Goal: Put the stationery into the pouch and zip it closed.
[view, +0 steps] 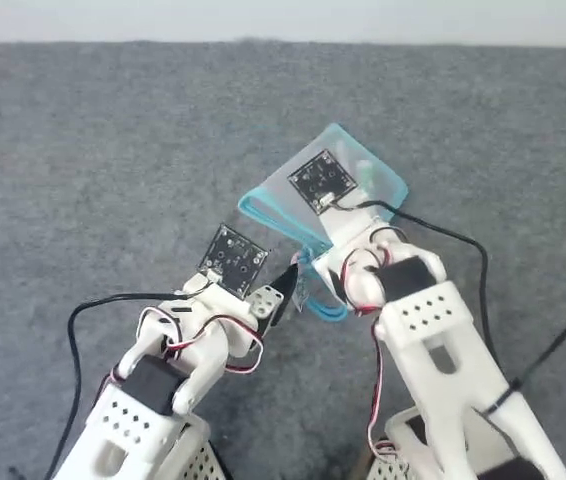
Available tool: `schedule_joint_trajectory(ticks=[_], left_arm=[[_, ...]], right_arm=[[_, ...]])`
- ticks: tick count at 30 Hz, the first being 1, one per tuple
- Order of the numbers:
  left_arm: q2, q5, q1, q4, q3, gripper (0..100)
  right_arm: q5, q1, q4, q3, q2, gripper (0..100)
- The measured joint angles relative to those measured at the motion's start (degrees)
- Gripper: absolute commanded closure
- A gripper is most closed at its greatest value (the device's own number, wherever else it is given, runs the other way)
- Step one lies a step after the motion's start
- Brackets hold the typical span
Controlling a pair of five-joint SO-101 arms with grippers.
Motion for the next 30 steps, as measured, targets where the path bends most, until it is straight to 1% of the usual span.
schedule_joint_trajectory(ticks=[3,13,21,26,30], left_arm=[[0.0,0.0,0.35,0.0,0.0,81],[0.0,-1.67,0.26,-0.09,1.23,81],[0.0,-1.85,0.26,-6.86,5.98,81],[0.0,-1.85,0.35,-11.08,8.53,81],[0.0,-1.85,0.18,-12.22,8.79,87]], right_arm=[[0.0,-0.26,0.09,0.0,-2.02,99.2],[0.0,-0.62,2.37,0.09,-7.21,99.2],[0.0,-1.23,3.87,2.64,-11.52,99.2],[0.35,-4.4,3.87,6.42,-15.38,99.2],[0.79,-5.45,3.87,6.95,-16.7,99.2]])
